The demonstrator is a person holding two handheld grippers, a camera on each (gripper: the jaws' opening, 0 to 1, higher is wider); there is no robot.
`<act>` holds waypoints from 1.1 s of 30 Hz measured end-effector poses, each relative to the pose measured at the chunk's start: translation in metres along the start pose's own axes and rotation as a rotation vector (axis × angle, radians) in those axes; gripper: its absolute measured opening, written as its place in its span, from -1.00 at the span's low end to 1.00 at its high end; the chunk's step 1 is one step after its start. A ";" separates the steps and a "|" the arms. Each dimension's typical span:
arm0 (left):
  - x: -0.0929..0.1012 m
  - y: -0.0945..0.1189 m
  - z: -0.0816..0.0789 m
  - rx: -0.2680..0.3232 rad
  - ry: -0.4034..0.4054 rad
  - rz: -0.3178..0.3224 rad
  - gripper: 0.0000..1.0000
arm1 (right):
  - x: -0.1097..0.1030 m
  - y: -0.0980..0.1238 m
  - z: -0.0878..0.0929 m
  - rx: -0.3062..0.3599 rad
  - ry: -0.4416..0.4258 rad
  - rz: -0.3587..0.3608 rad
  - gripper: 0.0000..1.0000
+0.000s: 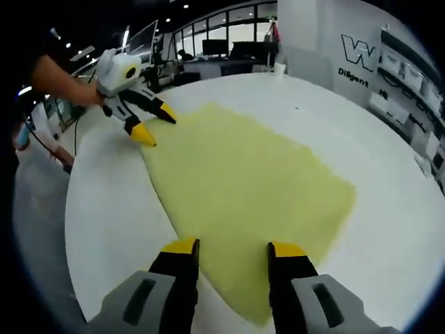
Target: Fold the garment on the visible template until the final outline fits inside the template.
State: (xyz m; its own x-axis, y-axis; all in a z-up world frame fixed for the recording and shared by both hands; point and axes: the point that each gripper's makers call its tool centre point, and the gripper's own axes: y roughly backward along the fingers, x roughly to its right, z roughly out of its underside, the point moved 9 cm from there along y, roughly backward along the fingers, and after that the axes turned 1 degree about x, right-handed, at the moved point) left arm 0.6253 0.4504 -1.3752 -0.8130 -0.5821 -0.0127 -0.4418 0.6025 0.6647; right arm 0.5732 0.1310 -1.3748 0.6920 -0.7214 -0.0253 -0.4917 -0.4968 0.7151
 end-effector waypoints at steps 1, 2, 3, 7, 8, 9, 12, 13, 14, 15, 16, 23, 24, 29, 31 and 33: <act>0.000 0.000 -0.001 0.001 0.012 -0.010 -0.07 | 0.000 0.000 0.000 -0.003 -0.008 0.004 -0.29; 0.001 0.000 -0.001 0.001 0.010 -0.014 -0.07 | -0.001 0.000 -0.002 -0.008 -0.010 0.006 -0.29; 0.005 0.000 -0.004 0.001 -0.003 -0.020 -0.08 | -0.002 -0.001 -0.004 -0.009 -0.007 0.008 -0.29; 0.017 -0.008 -0.018 0.044 -0.032 -0.002 -0.09 | -0.014 -0.011 -0.020 0.027 0.012 0.004 -0.31; 0.022 -0.012 -0.020 0.043 -0.030 0.002 -0.09 | -0.018 -0.016 -0.025 0.041 0.004 0.002 -0.30; 0.024 -0.015 -0.021 0.043 -0.036 0.005 -0.11 | -0.021 -0.019 -0.027 0.044 -0.003 0.003 -0.30; 0.030 -0.019 -0.024 0.046 -0.053 0.005 -0.17 | -0.029 -0.027 -0.031 0.053 -0.011 0.001 -0.31; 0.032 -0.021 -0.024 0.046 -0.040 0.006 -0.18 | -0.032 -0.031 -0.032 0.056 -0.014 0.000 -0.31; 0.033 -0.022 -0.024 0.046 -0.035 0.008 -0.19 | -0.032 -0.033 -0.032 0.061 -0.026 -0.003 -0.31; 0.034 -0.023 -0.024 0.048 -0.040 0.010 -0.20 | -0.035 -0.037 -0.033 0.068 -0.056 -0.006 -0.31; 0.034 -0.023 -0.025 0.052 -0.041 0.009 -0.20 | -0.036 -0.038 -0.034 0.080 -0.072 -0.006 -0.30; 0.046 -0.028 -0.027 0.053 -0.031 0.033 -0.04 | -0.052 -0.050 -0.039 0.077 -0.018 -0.016 -0.29; 0.046 -0.027 -0.022 0.035 -0.050 0.033 -0.04 | -0.051 -0.049 -0.037 0.082 0.002 -0.010 -0.29; 0.037 -0.018 -0.013 0.051 0.038 0.018 0.07 | -0.044 -0.038 -0.025 0.093 0.004 -0.007 -0.30; 0.033 -0.013 -0.008 0.049 0.041 0.015 0.11 | -0.039 -0.032 -0.020 0.091 0.007 -0.007 -0.28; 0.030 -0.008 -0.002 0.031 0.018 -0.002 0.08 | -0.034 -0.026 -0.015 0.085 0.004 0.004 -0.27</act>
State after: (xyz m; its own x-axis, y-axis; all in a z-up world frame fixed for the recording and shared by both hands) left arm 0.6050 0.4273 -1.3797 -0.8055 -0.5926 -0.0002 -0.4549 0.6181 0.6411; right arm 0.5705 0.1760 -1.3821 0.6916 -0.7220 -0.0198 -0.5377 -0.5330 0.6533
